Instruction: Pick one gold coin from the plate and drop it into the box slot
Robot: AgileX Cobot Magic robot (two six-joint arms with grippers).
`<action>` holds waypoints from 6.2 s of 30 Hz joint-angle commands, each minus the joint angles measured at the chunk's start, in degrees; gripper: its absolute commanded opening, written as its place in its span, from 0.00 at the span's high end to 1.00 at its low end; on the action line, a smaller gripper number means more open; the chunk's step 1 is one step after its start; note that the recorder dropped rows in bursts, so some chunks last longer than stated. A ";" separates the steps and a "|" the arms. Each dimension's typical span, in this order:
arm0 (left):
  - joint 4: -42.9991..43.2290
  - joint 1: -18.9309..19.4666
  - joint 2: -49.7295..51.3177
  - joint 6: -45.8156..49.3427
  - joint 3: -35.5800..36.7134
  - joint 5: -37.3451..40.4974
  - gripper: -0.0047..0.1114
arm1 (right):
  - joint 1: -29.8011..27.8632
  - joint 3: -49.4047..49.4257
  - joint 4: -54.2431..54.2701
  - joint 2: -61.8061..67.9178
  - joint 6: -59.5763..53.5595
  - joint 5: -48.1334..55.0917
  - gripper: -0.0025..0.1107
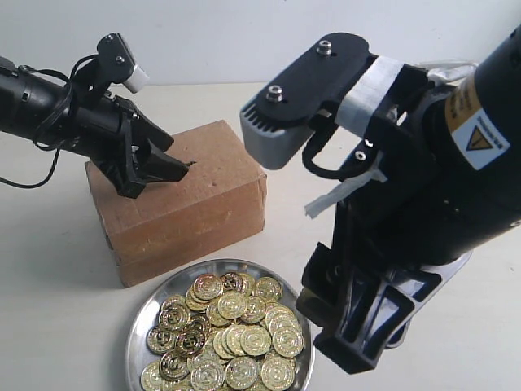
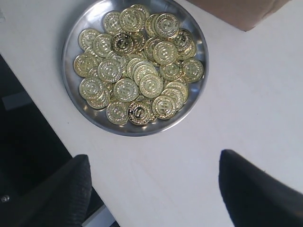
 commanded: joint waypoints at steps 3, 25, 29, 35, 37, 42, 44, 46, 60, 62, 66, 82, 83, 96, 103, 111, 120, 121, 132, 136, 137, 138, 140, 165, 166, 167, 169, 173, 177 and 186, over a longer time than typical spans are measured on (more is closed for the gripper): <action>-2.02 -0.28 -7.05 -0.47 0.01 -0.52 0.60 | 0.07 0.29 -0.32 -0.41 -3.14 -10.63 0.35; -0.16 -0.25 -36.98 -0.38 0.01 -2.39 0.96 | 0.07 0.29 -6.35 -0.29 -7.46 -51.92 0.35; 0.12 -0.25 -43.08 -0.38 0.95 -2.52 0.96 | 0.07 0.29 -6.35 -0.98 -7.46 -51.81 0.35; 0.12 1.91 -54.43 -0.38 5.44 -2.06 0.96 | -0.91 0.29 -6.35 -4.79 -7.46 -51.92 0.35; 0.12 3.86 -58.61 -0.38 7.15 -1.93 0.96 | -2.54 0.29 -6.35 -6.62 -7.46 -51.92 0.35; 0.12 11.83 -69.41 -0.38 13.26 -2.04 0.96 | -11.92 0.29 -6.35 -13.56 -7.46 -51.92 0.35; 0.12 14.91 -75.71 -0.38 17.41 -2.80 0.96 | -19.29 0.29 -6.35 -19.02 -7.46 -51.92 0.35; 0.12 15.78 -81.10 -0.38 20.84 -2.80 0.96 | -24.44 0.29 -6.35 -23.37 -7.46 -51.92 0.35; 0.12 21.34 -94.49 -0.38 38.53 -0.61 0.96 | -43.65 0.18 -6.35 -59.09 -7.46 -52.72 0.35; 0.24 21.34 -94.49 -0.38 39.66 -0.61 0.96 | -43.65 0.18 -6.35 -63.01 -7.46 -52.72 0.35; 0.99 21.34 -94.49 -0.38 40.11 -0.61 0.96 | -43.65 1.70 -6.35 -66.28 -7.46 -57.08 0.35; 0.99 21.34 -100.97 -0.38 40.11 -0.61 0.96 | -43.65 32.16 -6.35 -69.99 -7.46 -65.85 0.35; 0.99 21.34 -100.97 -0.38 40.11 -0.61 0.96 | -43.65 34.11 -6.35 -69.99 -7.46 -65.85 0.35; 15.23 22.00 -100.97 -0.38 40.11 -0.07 0.96 | -43.65 51.72 -6.35 -70.86 -7.46 -62.39 0.35; 49.15 22.00 -100.97 -0.38 41.45 -0.07 0.96 | -43.65 54.78 -6.35 -70.86 -7.46 -60.66 0.35; 50.94 22.00 -100.97 -0.48 44.99 1.15 0.96 | -43.65 54.78 -6.35 -70.86 -7.46 -60.66 0.35; 61.27 22.00 -100.97 -0.48 50.22 -0.69 0.96 | -43.65 54.78 -6.35 -70.86 -7.46 -60.66 0.35; 61.27 22.00 -100.97 -0.48 52.42 -0.35 0.96 | -43.65 54.78 -6.35 -70.86 -7.46 -60.66 0.35; 65.48 22.00 -100.97 -0.36 54.92 -0.98 0.96 | -43.65 55.00 -6.35 -70.86 -7.46 -60.43 0.35; 65.70 22.00 -100.97 -0.36 56.49 -6.74 0.96 | -43.65 55.00 -6.35 -70.86 -7.46 -60.43 0.35; 65.70 22.00 -100.97 -0.36 57.04 -9.28 0.96 | -43.65 55.00 -6.35 -70.86 -7.46 -60.43 0.35; 65.70 22.00 -100.97 -0.36 57.50 -12.20 0.96 | -43.65 55.00 -6.35 -70.86 -7.46 -60.43 0.35; 65.70 22.00 -100.97 -0.36 57.50 -21.02 0.96 | -43.65 55.00 -6.35 -70.86 -7.46 -60.43 0.35; 63.27 22.00 -100.97 -21.38 57.50 -19.95 0.96 | -43.65 55.00 -6.35 -70.86 -7.32 -60.45 0.35; 62.71 22.00 -100.97 -28.12 57.50 -19.95 0.96 | -43.65 55.00 -6.35 -70.86 -7.43 -60.45 0.35; 62.49 22.00 -100.97 -32.74 57.50 -19.95 0.96 | -43.65 55.00 -6.35 -70.86 -7.43 -60.45 0.35; 62.49 22.00 -100.97 -42.95 57.50 -20.47 0.96 | -43.65 55.00 -6.35 -70.86 -7.43 -60.45 0.35; 62.49 22.00 -100.97 -56.41 57.50 -20.62 0.96 | -43.65 55.00 -6.35 -70.86 -7.30 -60.45 0.35; 62.49 22.00 -100.97 -56.95 57.50 -20.51 0.96 | -43.65 55.00 -6.35 -70.86 -7.30 -60.45 0.35; 62.49 22.00 -100.97 -58.76 57.50 -20.70 0.96 | -43.65 55.00 -6.35 -70.86 -7.31 -60.45 0.35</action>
